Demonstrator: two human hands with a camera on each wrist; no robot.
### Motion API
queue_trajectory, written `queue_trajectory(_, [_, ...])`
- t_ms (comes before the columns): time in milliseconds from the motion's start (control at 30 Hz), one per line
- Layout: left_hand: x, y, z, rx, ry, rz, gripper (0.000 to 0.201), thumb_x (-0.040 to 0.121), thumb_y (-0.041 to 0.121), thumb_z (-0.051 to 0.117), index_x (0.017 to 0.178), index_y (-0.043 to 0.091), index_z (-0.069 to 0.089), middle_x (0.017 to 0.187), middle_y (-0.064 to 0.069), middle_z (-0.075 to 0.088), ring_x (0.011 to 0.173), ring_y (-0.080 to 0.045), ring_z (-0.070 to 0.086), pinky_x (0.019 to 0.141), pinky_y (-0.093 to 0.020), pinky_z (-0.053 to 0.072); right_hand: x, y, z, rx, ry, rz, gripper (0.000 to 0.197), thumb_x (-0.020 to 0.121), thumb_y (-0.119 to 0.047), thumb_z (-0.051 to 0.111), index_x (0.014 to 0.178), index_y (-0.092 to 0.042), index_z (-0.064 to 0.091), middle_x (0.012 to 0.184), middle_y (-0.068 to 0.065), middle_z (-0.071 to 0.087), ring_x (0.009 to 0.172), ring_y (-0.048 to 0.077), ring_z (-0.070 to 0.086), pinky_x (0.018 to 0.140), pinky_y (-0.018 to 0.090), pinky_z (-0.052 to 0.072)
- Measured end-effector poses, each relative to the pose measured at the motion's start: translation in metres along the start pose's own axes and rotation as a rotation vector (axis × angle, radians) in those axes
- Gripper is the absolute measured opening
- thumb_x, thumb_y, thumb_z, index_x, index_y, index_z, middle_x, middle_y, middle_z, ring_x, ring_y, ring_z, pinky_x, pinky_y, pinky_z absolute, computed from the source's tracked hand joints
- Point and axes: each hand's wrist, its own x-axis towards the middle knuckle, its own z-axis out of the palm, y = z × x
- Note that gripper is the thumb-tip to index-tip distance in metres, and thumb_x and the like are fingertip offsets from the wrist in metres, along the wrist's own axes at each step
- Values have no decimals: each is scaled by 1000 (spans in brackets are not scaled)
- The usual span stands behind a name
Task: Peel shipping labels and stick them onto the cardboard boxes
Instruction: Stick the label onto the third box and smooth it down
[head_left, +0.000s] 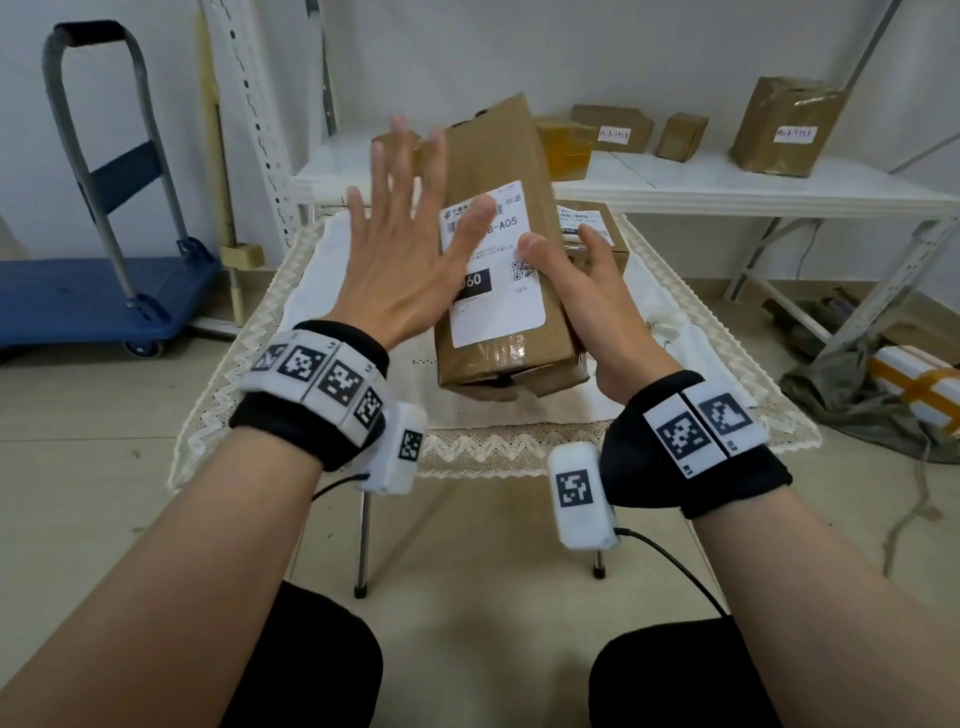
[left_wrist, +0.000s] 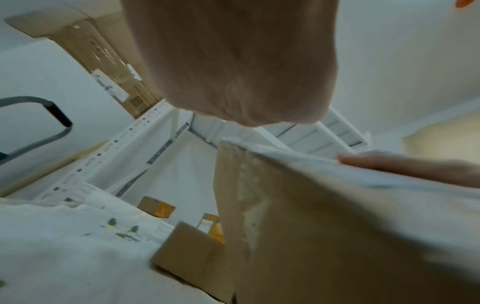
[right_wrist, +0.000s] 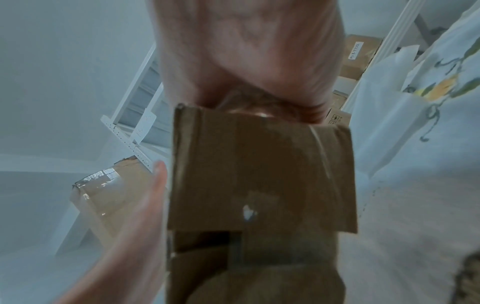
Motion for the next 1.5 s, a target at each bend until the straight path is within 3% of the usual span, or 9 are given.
queue_trajectory(133, [-17, 31, 16, 18, -63, 111, 77, 98, 68, 9, 159, 28, -17, 166, -1, -30, 153, -21, -25, 122, -50, -17, 4, 2, 3, 28, 96, -25, 115, 67, -75, 72, 161, -37, 16, 154, -4, 48, 137, 18, 52, 114, 45, 43])
queue_trajectory(233, [-28, 43, 28, -32, -92, 150, 75, 98, 67, 6, 160, 30, -15, 166, 2, -28, 153, -18, -26, 125, -49, -14, 5, 1, 4, 93, 137, -49, 116, 68, -70, 74, 161, -35, 15, 153, -5, 50, 139, 16, 50, 117, 45, 40])
queue_trajectory(400, [-26, 32, 35, -82, -101, 114, 79, 95, 70, 4, 160, 30, -15, 166, 6, -28, 154, -17, -25, 125, -51, -12, 8, 1, -4, 157, 238, -57, 111, 70, -64, 75, 160, -36, 17, 138, -12, 62, 126, 10, 61, 111, 42, 47])
queue_trajectory(567, [-22, 16, 37, -90, -158, 10, 86, 88, 75, -2, 160, 30, -18, 165, 6, -30, 153, -15, -27, 125, -52, -12, 11, 8, -9, 155, 254, -1, 123, 64, -71, 72, 162, -35, 7, 143, -9, 59, 127, 14, 61, 109, 43, 49])
queue_trajectory(933, [-15, 31, 39, -151, -145, 63, 80, 94, 72, 4, 160, 31, -16, 166, 5, -28, 154, -17, -24, 125, -50, -13, 9, 3, -8, 190, 234, 25, 91, 78, -59, 76, 152, -35, 29, 130, -11, 67, 114, 13, 68, 98, 42, 57])
queue_trajectory(1100, [-10, 21, 34, -118, -134, 10, 75, 99, 68, 6, 160, 29, -16, 166, 2, -28, 154, -18, -23, 125, -53, -12, 7, -1, -8, 237, 214, 76, 89, 87, -52, 75, 155, -30, 21, 127, -10, 68, 110, 12, 70, 87, 35, 60])
queue_trajectory(1233, [-16, 37, 32, -121, -165, 97, 84, 92, 73, 2, 161, 27, -14, 166, 4, -28, 153, -16, -25, 124, -49, -15, 7, 0, -3, 280, 200, 74, 85, 82, -48, 81, 149, -25, 33, 121, -9, 70, 106, 10, 72, 89, 39, 62])
queue_trajectory(1400, [-24, 50, 33, -128, -225, 140, 87, 92, 74, 3, 160, 24, -17, 166, 4, -28, 152, -14, -28, 125, -50, -13, 6, 6, 2, 356, 154, 79, 96, 71, -50, 90, 148, -22, 40, 119, -6, 74, 99, 13, 76, 66, 34, 64])
queue_trajectory(1500, [-28, 57, 32, -143, -260, 140, 98, 84, 80, -2, 159, 19, -19, 165, 4, -30, 152, -14, -28, 125, -47, -15, 9, 8, 6, 359, 172, 62, 109, 58, -56, 94, 148, -23, 42, 122, -3, 73, 103, 17, 76, 80, 41, 64])
